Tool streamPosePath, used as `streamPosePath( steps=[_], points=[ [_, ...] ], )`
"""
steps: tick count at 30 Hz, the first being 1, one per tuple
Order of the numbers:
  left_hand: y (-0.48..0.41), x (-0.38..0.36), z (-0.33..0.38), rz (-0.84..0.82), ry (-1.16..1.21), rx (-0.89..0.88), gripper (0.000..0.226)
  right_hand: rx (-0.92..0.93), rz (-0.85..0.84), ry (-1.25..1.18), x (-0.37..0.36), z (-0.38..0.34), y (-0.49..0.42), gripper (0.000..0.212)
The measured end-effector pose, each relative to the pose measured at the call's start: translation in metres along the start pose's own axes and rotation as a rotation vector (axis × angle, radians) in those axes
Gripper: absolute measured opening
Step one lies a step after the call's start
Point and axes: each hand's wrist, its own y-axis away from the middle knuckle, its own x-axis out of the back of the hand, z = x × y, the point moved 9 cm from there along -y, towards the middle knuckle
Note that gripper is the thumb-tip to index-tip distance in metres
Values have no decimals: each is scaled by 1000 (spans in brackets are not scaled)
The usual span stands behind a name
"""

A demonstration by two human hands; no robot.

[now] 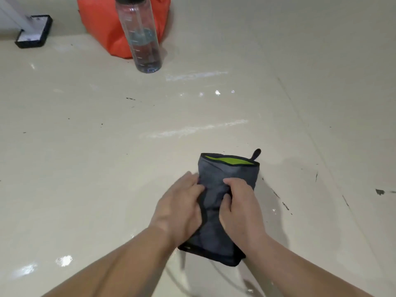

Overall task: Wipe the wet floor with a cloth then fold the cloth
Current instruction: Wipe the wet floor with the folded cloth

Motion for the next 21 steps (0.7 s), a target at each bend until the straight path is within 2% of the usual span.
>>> streamPosePath(
  steps=[2, 5, 11, 13, 16, 21],
  points=[
    [3, 24, -26, 4, -116, 77, 47, 67, -26, 239, -22, -9, 18, 50],
    [-4, 28, -26, -100, -193, 21, 33, 132, -163, 442, -59, -12, 41, 76],
    [-32, -6, 19, -180, -175, -115, 55, 279, -290, 511, -45, 21, -5, 78],
    [-38, -18, 39, -218, -161, -179, 54, 267, -336, 530, -23, 41, -34, 80],
    [-44, -25, 63, -205, -154, -226, 56, 87, -346, 544, 22, 90, -75, 78],
    [-45, -33, 74, -240, -192, -183, 65, -326, -180, 566, 84, 166, -60, 79]
  ],
)
